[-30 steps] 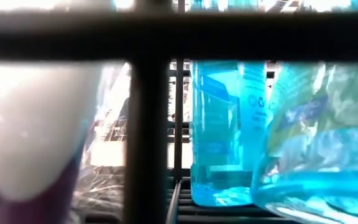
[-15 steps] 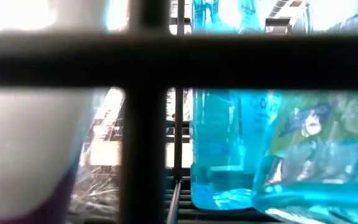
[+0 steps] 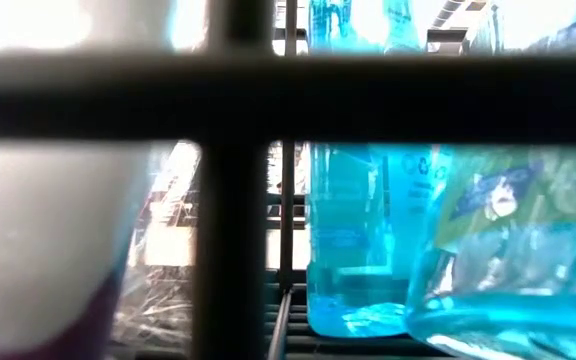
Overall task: Pick & Place toothbrushing station
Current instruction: Put the blue toothbrush into the black mesh organizer
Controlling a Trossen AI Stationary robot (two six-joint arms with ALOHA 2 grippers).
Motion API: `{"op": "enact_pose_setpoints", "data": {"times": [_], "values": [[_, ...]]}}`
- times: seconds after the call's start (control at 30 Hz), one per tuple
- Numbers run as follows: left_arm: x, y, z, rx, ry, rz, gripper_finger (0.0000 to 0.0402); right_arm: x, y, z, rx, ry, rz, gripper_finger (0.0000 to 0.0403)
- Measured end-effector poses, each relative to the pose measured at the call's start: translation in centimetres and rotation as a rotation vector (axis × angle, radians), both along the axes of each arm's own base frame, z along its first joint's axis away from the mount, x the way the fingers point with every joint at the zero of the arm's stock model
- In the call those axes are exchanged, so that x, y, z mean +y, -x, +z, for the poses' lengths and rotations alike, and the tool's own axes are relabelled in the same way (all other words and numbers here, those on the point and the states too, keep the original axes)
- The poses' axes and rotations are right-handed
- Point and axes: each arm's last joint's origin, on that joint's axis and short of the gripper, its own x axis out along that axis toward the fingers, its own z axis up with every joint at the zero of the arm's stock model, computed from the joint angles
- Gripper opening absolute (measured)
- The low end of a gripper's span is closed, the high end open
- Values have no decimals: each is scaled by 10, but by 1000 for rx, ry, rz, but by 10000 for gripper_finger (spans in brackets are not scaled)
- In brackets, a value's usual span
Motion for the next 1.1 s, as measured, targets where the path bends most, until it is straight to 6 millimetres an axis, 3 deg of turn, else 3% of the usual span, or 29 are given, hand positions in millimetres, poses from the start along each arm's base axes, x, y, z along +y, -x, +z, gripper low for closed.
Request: {"op": "enact_pose_setpoints", "data": {"times": [0.57, 1.1], "values": [[0, 0, 0, 0, 0, 2, 2, 1, 3, -3, 22, 0, 20, 60], [0, 0, 0, -1, 1, 2, 2, 5, 13, -3, -12, -31, -52, 22]]}}
